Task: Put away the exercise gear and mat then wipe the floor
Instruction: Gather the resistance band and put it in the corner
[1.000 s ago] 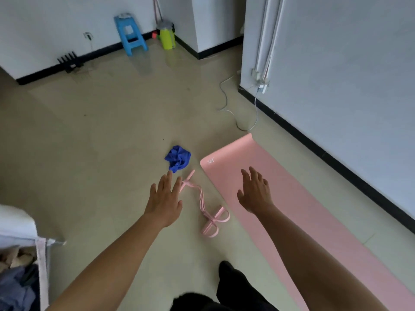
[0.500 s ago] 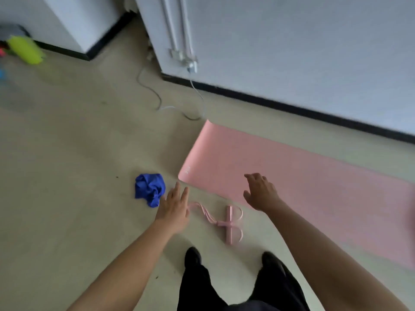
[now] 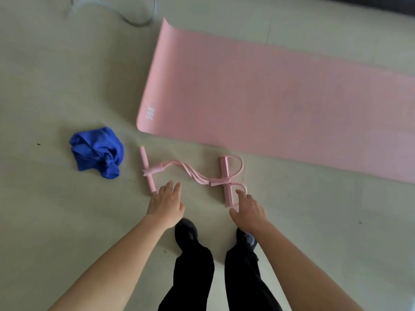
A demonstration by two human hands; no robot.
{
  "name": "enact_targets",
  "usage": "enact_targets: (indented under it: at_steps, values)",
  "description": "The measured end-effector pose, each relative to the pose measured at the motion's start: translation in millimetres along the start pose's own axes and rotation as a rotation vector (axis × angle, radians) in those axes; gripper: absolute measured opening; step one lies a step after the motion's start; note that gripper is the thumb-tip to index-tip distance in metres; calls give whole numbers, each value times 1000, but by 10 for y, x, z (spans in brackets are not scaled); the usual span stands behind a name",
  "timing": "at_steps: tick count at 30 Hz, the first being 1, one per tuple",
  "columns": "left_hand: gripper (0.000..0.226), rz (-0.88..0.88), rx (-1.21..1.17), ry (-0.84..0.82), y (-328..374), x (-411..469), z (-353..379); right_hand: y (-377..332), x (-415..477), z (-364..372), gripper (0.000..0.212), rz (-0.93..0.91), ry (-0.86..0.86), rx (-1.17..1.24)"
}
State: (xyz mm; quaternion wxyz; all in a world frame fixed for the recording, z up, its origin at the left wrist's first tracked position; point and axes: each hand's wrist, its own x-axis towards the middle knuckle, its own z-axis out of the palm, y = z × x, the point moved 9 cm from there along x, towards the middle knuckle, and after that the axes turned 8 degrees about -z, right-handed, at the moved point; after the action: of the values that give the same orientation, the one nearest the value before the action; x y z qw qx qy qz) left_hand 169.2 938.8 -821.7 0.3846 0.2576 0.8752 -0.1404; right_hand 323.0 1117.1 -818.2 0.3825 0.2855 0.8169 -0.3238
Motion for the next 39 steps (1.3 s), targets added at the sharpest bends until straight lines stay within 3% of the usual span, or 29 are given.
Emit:
enact_targets:
  at_steps: [6, 9, 13, 15, 18, 22, 27, 34, 39]
  values:
    - [79, -84, -44, 29, -170, 1452, 1116, 629, 1265, 1068, 74, 45, -33, 86]
    - [92, -186, -153, 100, -371, 2162, 1360, 874, 1874, 1302, 81, 86, 14, 89]
    - [103, -264, -62, 175, -519, 2875, 1561, 1086, 2593, 1591, 100, 115, 79, 36]
    - [95, -222, -17, 174, -469, 3134, 1697, 1163, 2782, 1733, 101, 182, 151, 109]
    - [46, -170, -55, 241, -362, 3267, 1891, 1305, 2839, 1822, 92, 239, 308, 169]
    - [21, -108, -195, 313, -220, 2858, 2024, 1368, 2636, 1875, 83, 190, 349, 388]
    - [23, -240, -556, 287, -191, 1980, 1588, 1222, 1841, 1400, 73, 211, 320, 570]
    - [19, -232, -757, 221, 205, 392, -39, 625, 70, 91, 74, 124, 297, 678]
    - [11, -134, -944, 299, 398, -837, -1431, 402, -1386, -1022, 68, 151, 430, 769]
